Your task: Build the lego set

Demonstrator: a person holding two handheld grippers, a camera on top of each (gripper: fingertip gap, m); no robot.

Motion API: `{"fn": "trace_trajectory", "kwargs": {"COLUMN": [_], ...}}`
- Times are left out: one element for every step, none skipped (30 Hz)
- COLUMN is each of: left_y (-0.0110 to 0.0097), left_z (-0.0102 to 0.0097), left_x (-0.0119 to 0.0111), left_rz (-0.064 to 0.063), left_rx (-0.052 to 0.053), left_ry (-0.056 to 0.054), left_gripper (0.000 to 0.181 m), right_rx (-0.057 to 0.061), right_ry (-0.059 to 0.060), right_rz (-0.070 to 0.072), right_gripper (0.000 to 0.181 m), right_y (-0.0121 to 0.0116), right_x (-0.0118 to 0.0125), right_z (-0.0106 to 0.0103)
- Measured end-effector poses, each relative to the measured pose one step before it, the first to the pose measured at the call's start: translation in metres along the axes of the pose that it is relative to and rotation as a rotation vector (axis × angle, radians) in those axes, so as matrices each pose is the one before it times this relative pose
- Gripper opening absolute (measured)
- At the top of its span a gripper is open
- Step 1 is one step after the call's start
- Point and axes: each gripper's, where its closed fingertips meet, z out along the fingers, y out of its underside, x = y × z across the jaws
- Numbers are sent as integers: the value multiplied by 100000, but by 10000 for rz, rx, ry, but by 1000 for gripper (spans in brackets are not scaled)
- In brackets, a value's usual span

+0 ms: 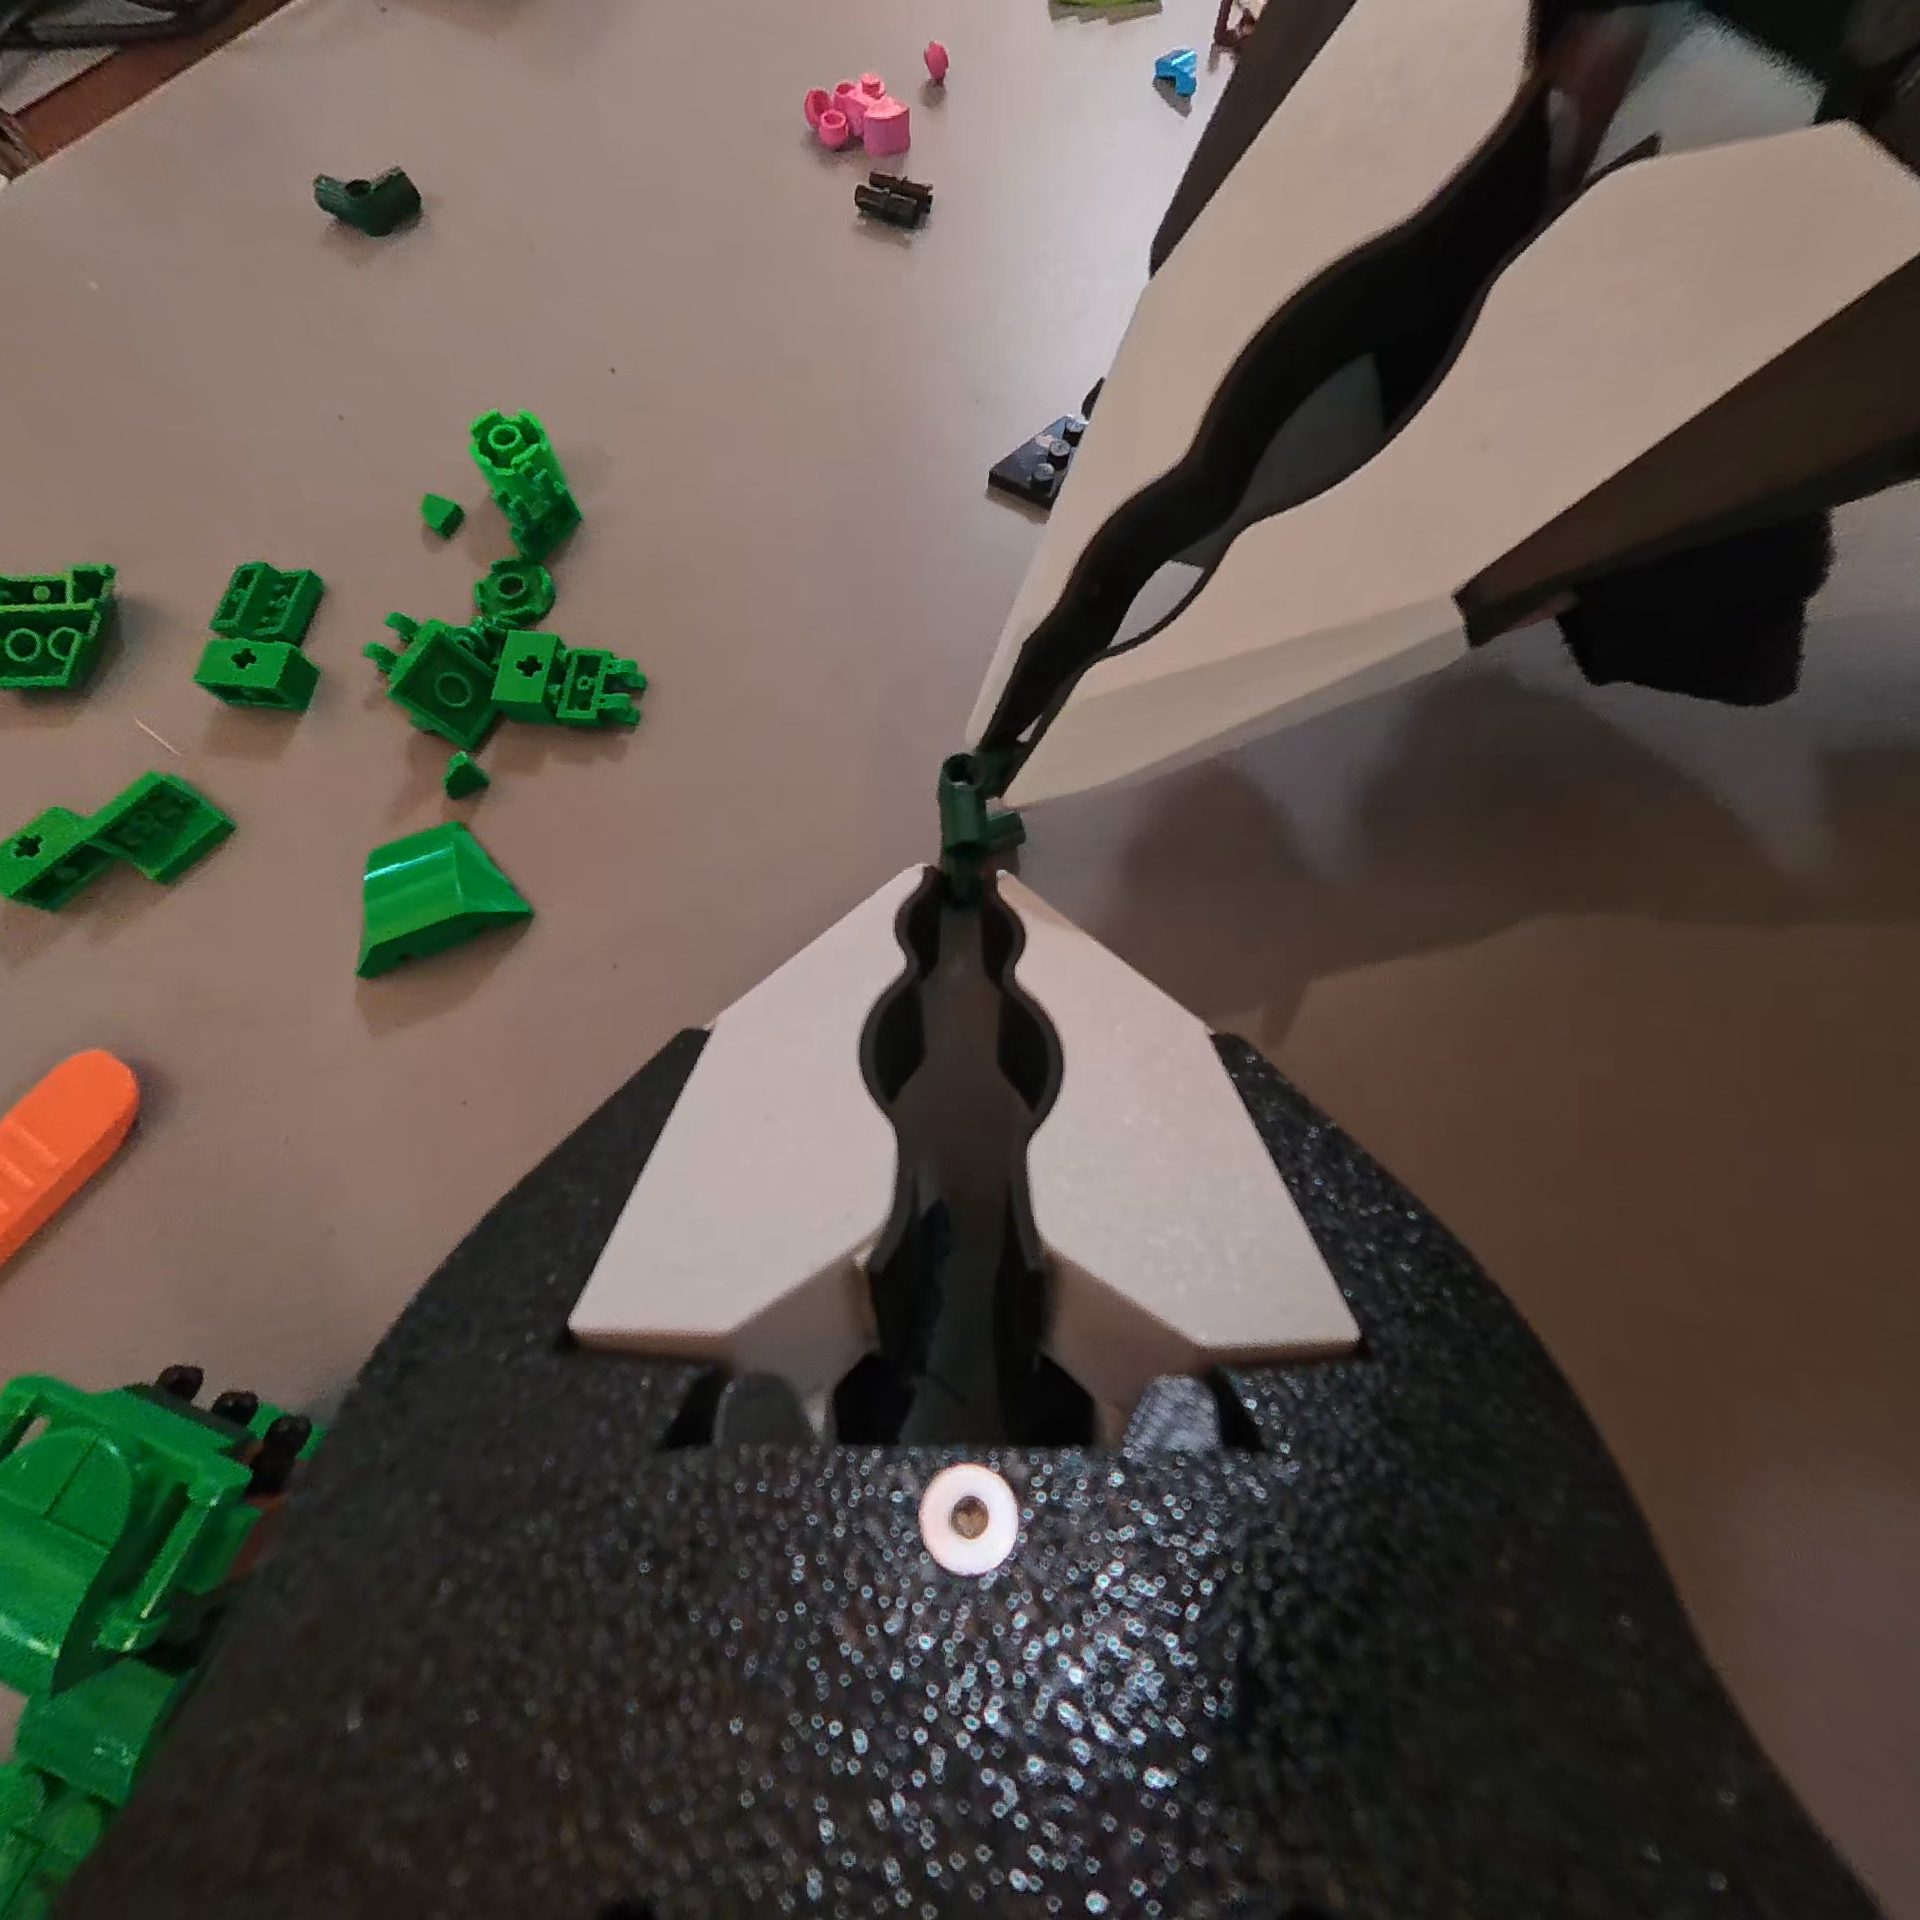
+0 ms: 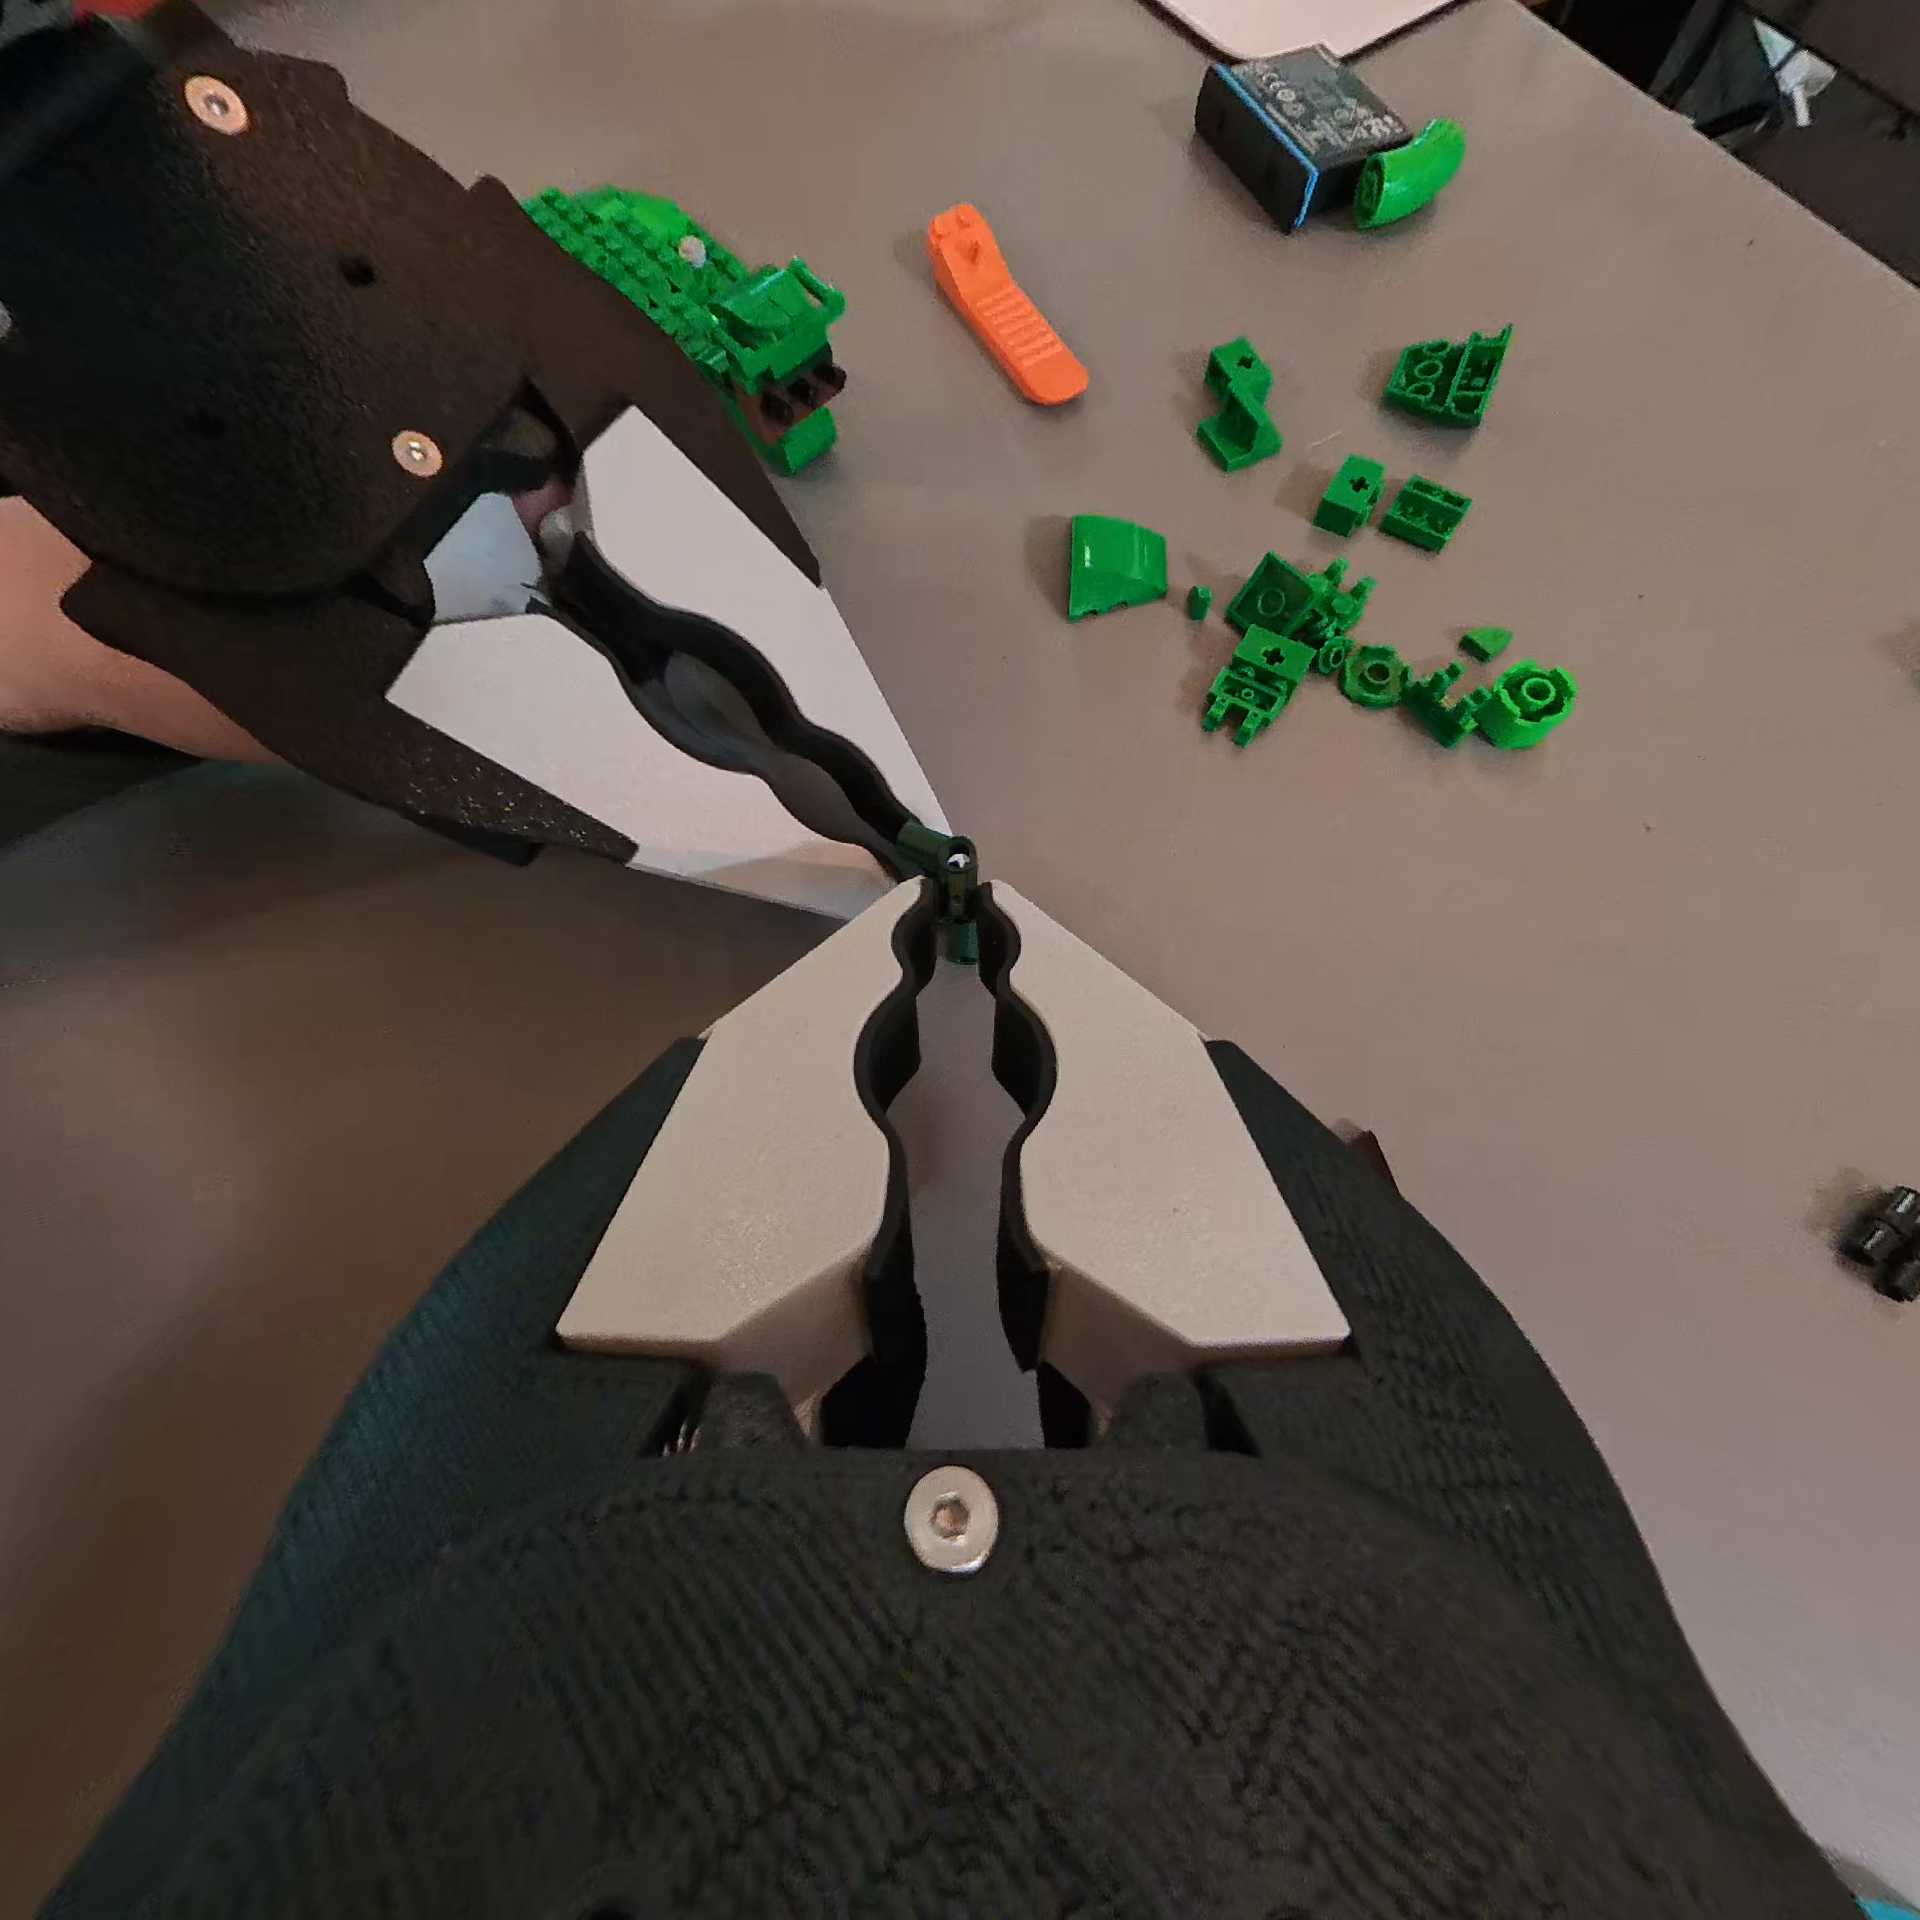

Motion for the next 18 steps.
{"fn": "trace_trajectory", "kwargs": {"left_y": [-2,-2,0,3,-4,-10,5,5,-5,-7,10,-2,1,-2,-2,-4,-6,4], "left_z": [2,3,0,-4,4,-1,1,1,-3,2,2,-4,2,-1,-1,2,3,0], "left_x": [-5,9,0,-3,2,0,1,2,9,1,0,3,0,10,0,1,2,6], "left_rz": [-12,-4,-4,-8,5,10,20,21,20,16,32,26,3,5,-8,-1,-7,-25], "left_rx": [-1,-1,0,0,1,-3,-6,-6,-7,-9,-14,-9,-3,3,4,3,4,11], "left_ry": [0,-2,-2,0,-2,-8,-11,-10,-12,-16,-19,-14,-4,-1,2,0,-2,1], "left_gripper": [5,6,5,6,6,5,5,5,5,5,5,5,5,5,5,5,5,5], "right_rx": [-93,-91,-82,-81,-90,-98,-113,-120,-136,-153,-189,-207,-118,-22,18,31,53,60], "right_ry": [0,23,28,30,29,22,13,11,19,17,-3,16,36,10,-19,-19,-17,-11], "right_rz": [-41,-47,-52,-56,-49,-18,-11,-34,-40,-32,-55,-91,-94,-48,23,55,65,63], "right_gripper": [5,5,5,5,5,5,5,5,5,5,5,5,5,5,5,5,5,5], "right_y": [43,40,25,8,27,15,28,16,38,69,130,172,78,-37,-68,-21,-3,37], "right_x": [-35,-8,2,17,20,18,12,4,0,-7,-36,-32,-11,-21,-23,4,11,12], "right_z": [16,17,9,9,8,9,18,20,21,27,70,119,148,73,10,-13,-2,-17]}}
